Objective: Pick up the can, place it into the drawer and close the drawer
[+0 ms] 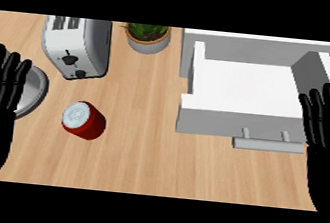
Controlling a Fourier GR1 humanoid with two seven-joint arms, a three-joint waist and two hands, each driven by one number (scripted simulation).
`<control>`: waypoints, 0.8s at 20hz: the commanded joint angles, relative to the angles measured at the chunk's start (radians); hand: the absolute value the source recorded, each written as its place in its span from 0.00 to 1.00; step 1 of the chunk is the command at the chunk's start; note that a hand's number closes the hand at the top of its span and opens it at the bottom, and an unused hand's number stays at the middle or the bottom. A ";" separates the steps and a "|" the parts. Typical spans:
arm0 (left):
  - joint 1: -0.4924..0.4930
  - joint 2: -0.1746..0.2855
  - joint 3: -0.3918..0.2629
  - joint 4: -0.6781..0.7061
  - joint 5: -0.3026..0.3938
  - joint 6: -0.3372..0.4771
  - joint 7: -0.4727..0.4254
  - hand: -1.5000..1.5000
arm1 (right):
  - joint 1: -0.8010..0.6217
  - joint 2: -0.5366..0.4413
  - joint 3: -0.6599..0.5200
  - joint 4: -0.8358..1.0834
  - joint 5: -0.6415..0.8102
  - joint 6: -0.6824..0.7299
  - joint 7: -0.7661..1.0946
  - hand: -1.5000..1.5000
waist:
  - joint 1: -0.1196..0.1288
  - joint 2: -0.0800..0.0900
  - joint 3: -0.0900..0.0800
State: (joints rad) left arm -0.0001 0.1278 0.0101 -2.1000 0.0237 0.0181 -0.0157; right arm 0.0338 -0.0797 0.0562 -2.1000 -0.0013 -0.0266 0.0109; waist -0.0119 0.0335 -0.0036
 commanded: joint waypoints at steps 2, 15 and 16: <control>-0.055 -0.015 -0.019 0.109 -0.004 -0.030 -0.055 0.00 | -0.043 -0.019 -0.058 0.050 -0.018 0.018 -0.020 0.00 | 0.010 -0.033 0.004; -0.039 -0.080 -0.167 0.022 -0.180 0.099 0.435 0.00 | 0.070 -0.066 -0.156 0.021 -0.067 0.028 0.194 0.00 | 0.009 -0.034 0.004; -0.025 -0.070 -0.167 -0.049 -0.183 0.099 0.510 0.00 | 0.081 -0.017 -0.105 0.021 -0.005 -0.018 0.176 0.00 | 0.012 -0.035 0.004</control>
State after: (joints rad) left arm -0.0250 0.0639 -0.1305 -2.0749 -0.1242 0.0998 0.3585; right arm 0.0860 -0.1132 -0.0389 -2.0914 -0.0095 -0.0402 0.2010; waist -0.0029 -0.0001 0.0004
